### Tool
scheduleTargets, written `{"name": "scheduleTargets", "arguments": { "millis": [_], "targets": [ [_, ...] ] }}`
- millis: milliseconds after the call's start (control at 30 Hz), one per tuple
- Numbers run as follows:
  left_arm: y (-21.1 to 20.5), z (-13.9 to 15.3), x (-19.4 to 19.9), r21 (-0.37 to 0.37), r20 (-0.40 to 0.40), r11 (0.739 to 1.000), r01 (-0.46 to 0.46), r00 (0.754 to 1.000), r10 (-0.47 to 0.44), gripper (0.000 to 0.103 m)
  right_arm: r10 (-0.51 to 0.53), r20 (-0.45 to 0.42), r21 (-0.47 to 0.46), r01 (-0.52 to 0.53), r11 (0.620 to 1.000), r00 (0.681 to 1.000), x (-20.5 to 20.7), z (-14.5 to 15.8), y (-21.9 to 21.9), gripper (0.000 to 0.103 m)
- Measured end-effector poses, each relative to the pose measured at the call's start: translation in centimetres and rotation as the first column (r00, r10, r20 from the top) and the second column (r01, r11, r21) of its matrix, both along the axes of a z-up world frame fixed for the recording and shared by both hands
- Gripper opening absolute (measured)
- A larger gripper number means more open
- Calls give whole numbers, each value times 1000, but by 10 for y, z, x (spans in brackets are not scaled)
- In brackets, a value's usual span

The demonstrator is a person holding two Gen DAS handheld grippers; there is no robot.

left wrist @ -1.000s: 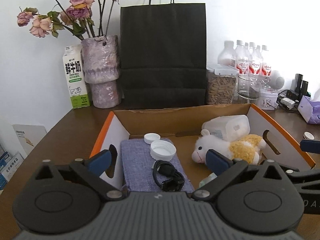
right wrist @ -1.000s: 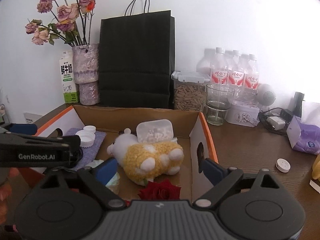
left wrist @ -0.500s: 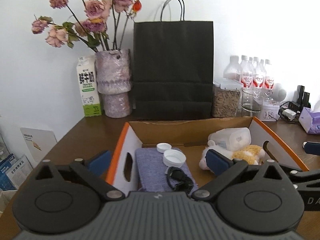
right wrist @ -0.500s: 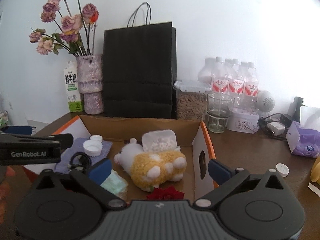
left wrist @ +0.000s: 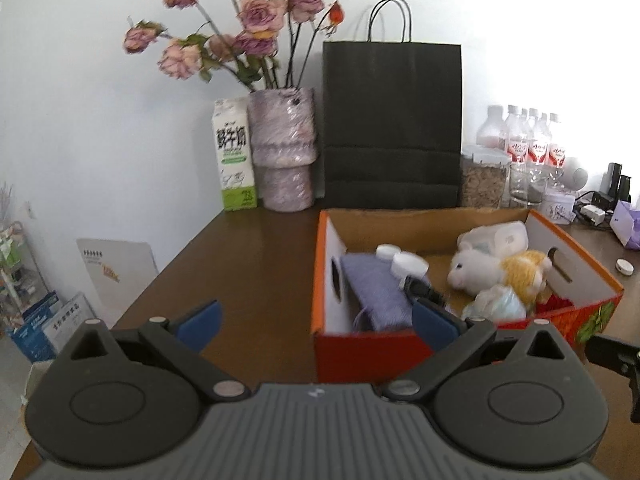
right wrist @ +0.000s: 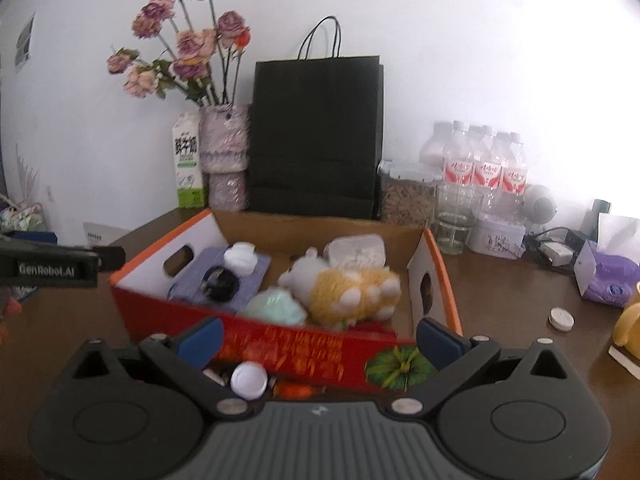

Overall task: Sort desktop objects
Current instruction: 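Withdraw both tools from the box toward the items on the table, then close the right tool on the crumpled white tissue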

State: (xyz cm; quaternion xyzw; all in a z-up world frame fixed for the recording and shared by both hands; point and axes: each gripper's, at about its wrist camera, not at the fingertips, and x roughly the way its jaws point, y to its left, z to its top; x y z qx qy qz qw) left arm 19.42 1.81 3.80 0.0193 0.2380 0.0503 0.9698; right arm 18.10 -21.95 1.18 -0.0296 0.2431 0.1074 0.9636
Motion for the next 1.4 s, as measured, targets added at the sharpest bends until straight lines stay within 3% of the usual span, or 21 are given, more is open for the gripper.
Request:
{"name": "scheduleTargets", "arguments": {
  "millis": [267, 533, 867, 1133, 1233, 1400],
  "targets": [
    [12, -19, -29, -19, -38, 1000, 7, 999, -8, 103, 28, -73, -28, -30, 999, 997, -28, -24, 10, 103],
    [14, -32, -45, -24, -69, 999, 29, 997, -31, 103, 52, -127, -38, -57, 998, 991, -32, -41, 24, 101],
    [20, -40, -49, -48, -88, 998, 38, 995, -42, 103, 60, -181, 13, -59, 998, 982, -20, -52, 33, 68],
    [18, -42, -43, -48, -99, 997, 60, 993, -64, 103, 57, -203, 9, -56, 998, 978, -16, -59, 33, 56],
    [11, -42, -39, -43, -105, 995, 86, 990, -90, 103, 57, -219, -4, -59, 998, 974, -14, -63, 32, 25],
    [-2, -44, -26, -49, -137, 991, 128, 982, -133, 103, 56, -196, -2, -58, 998, 979, -16, -62, 26, 20]
  ]
}}
